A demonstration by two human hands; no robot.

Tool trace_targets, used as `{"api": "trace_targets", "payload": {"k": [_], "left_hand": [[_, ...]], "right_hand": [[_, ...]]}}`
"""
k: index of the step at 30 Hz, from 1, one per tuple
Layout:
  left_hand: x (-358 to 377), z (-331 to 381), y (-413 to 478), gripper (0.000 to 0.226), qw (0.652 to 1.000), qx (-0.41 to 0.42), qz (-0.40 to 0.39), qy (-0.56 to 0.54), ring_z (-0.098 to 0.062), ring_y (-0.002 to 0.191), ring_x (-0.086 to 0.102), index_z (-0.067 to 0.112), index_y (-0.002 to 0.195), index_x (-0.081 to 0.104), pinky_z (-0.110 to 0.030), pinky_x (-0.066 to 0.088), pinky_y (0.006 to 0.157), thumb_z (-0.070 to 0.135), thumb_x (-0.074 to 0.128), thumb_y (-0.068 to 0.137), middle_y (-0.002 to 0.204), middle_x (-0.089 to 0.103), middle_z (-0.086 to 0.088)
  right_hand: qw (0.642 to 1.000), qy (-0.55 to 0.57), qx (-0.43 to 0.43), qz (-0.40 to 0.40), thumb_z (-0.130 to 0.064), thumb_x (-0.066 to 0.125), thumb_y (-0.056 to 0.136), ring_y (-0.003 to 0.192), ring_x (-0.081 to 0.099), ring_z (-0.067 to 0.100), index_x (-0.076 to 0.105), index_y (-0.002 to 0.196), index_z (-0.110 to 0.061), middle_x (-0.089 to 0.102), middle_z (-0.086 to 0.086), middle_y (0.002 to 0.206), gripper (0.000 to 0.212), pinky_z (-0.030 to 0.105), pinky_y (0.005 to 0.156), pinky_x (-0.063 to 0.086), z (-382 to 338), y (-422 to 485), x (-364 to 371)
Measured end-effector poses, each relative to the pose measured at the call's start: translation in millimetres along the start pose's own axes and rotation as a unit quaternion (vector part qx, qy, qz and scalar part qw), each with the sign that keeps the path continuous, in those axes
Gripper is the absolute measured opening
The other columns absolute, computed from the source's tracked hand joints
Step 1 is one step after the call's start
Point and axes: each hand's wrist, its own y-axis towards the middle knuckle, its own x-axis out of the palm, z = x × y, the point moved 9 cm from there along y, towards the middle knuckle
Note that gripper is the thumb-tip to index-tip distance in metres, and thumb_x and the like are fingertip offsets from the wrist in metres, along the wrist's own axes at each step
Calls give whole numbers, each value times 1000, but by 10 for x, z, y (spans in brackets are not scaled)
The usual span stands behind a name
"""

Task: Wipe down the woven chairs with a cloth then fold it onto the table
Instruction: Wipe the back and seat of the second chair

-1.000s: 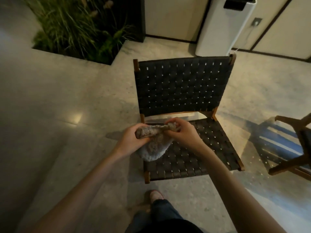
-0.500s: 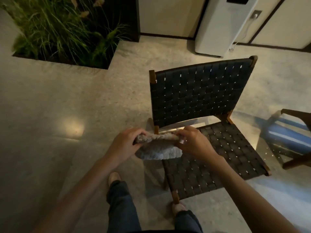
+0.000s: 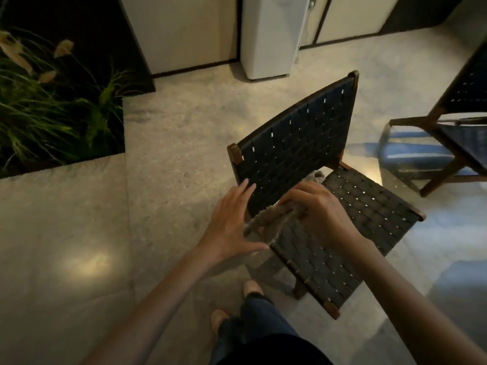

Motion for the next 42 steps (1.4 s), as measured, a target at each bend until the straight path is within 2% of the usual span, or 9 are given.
{"api": "trace_targets", "payload": {"k": [5,13,19,25,30,33,36,40,42], "left_hand": [[236,210,574,108,980,-7,-103,-172,-15,130,41,30,144,19,-50,31,110,56,81,60,140,46,6],[242,-71,1297,79,949,-50,-116,-289,-8,109,56,31,127,40,-36,50,95,54,79,63,118,55,10],[-136,40,1977,66,918,-12,-92,-385,6,105,56,51,110,44,-11,48,84,48,82,57,114,57,19],[-139,0,2491,23,939,13,-113,-325,8,87,61,31,100,60,-11,47,70,21,71,82,90,66,15],[-57,-63,2803,14,934,41,-236,-264,-5,88,62,18,100,64,-21,52,77,27,63,88,92,66,3],[-26,-178,2942,20,930,32,-295,-215,-18,95,59,10,102,62,-33,49,84,27,59,91,99,62,-7],[-120,-279,3060,8,930,-12,-281,-237,-19,90,55,15,89,58,-27,44,75,20,54,94,91,57,-4],[-55,-453,3006,14,815,-212,-303,-446,-14,77,64,16,101,62,-24,53,61,20,50,95,85,67,-5],[-13,-521,2960,17,771,-245,-331,-486,-15,79,65,15,100,64,-25,56,60,22,49,96,87,68,-5]], "right_hand": [[994,49,78,65,-11,72,74,82,64,16,58,112,-9,65,2,94,40,37,69,56,237,250,-162],[941,210,247,95,-4,71,80,83,64,-2,43,126,-24,60,-13,89,58,12,62,53,1147,785,-111],[934,235,268,33,-5,70,80,77,66,8,38,114,-34,63,-7,86,55,20,59,57,1425,1432,-115],[954,138,264,45,-12,69,83,72,63,5,65,88,-18,63,-9,74,9,23,64,56,1722,1672,-447],[919,129,359,95,-11,64,87,74,54,-2,65,93,-27,55,-19,75,16,11,66,40,2159,1503,-579],[894,131,402,147,-13,64,88,78,56,2,63,92,-19,59,-8,81,7,17,72,47,2265,1382,-575],[876,100,425,206,-13,65,87,85,59,14,64,100,-12,63,1,92,13,24,77,51,2150,1293,-500],[867,219,412,175,-15,63,87,101,58,5,56,113,-25,58,-9,111,29,20,78,51,1772,1325,181],[823,349,421,154,-21,61,90,106,58,1,48,120,-32,56,-8,122,34,20,78,54,1565,1340,668]]}}
